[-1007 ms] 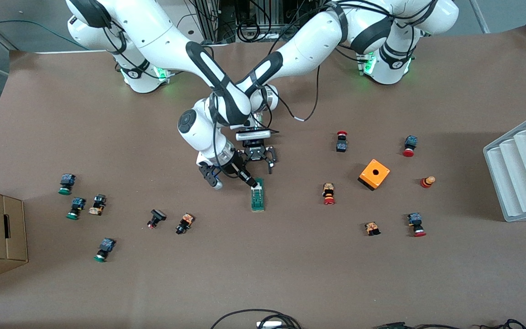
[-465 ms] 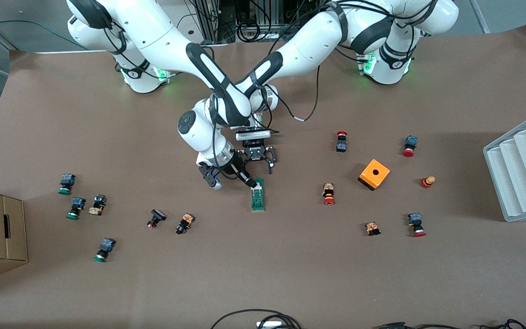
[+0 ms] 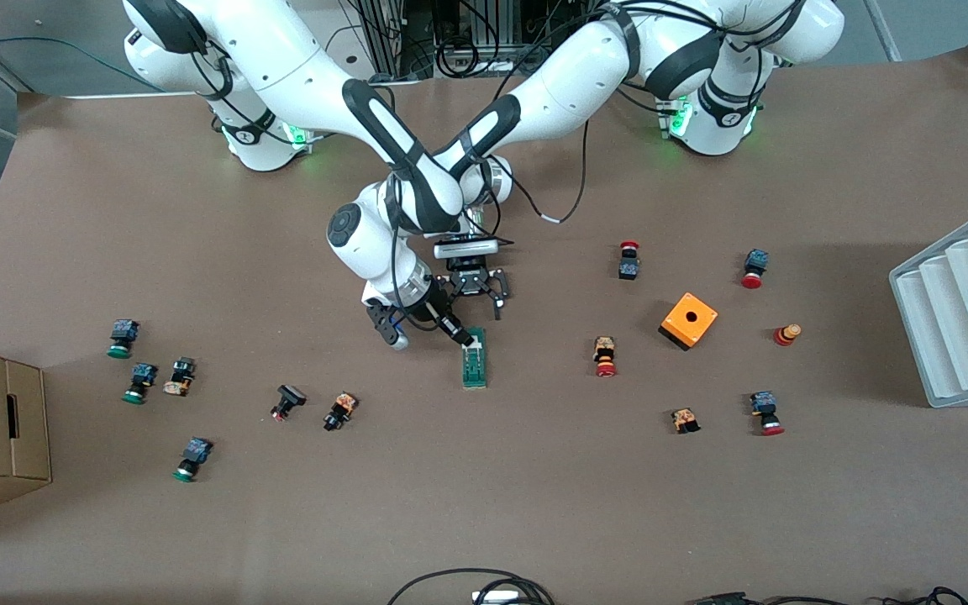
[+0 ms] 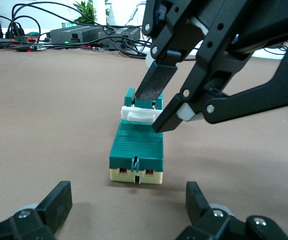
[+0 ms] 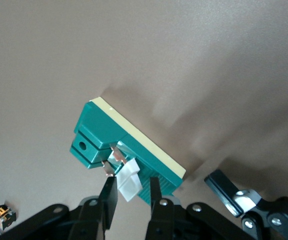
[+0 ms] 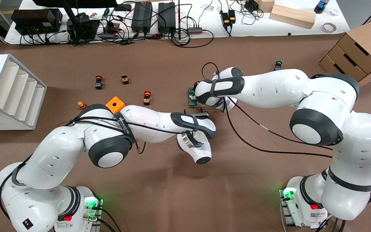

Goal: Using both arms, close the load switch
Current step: 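Lift the white handle upward off the base with the right gripper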

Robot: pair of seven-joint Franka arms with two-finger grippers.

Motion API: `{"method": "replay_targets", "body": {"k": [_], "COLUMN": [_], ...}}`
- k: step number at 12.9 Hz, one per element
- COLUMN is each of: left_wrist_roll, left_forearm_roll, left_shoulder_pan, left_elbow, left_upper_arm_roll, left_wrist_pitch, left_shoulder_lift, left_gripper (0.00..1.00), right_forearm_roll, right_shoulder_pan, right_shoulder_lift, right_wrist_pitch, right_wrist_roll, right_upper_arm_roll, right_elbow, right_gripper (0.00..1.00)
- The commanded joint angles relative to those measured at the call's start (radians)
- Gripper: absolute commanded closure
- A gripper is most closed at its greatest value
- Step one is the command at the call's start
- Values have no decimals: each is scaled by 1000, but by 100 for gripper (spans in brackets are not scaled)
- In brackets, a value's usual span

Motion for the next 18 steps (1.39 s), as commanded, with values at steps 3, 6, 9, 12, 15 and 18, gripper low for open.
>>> {"method": "replay_targets", "body": {"k": [3,6,9,12,15,18], "left_wrist_roll": [-41,-41,-41,-41,-41,-41], "left_forearm_roll": [12,12,12,12,12,12], "left_shoulder_pan": [-7,-7,-7,-7,-7,-7], "left_elbow": [46,46,46,46,46,46], "left_upper_arm_roll": [-3,-3,-3,-3,-3,-3], "left_wrist_pitch": [51,51,51,51,51,51], "left_shoulder_lift": [73,73,73,73,73,73], "left_gripper": [0,0,0,0,0,0], "right_forearm_roll": [54,63,68,103,109,112], "right_shoulder_pan": [14,14,15,29,29,29], "right_shoulder_lift": [19,21,34,38,36,36], "right_wrist_pitch": [26,28,29,29,29,29], "right_wrist_roll": [-14,-14,-14,-14,-14,-14], "right_upper_arm_roll": [-2,-2,-2,-2,-2,-2], "right_elbow": [23,23,25,34,40,40], "right_gripper": [70,70,70,70,70,70]}}
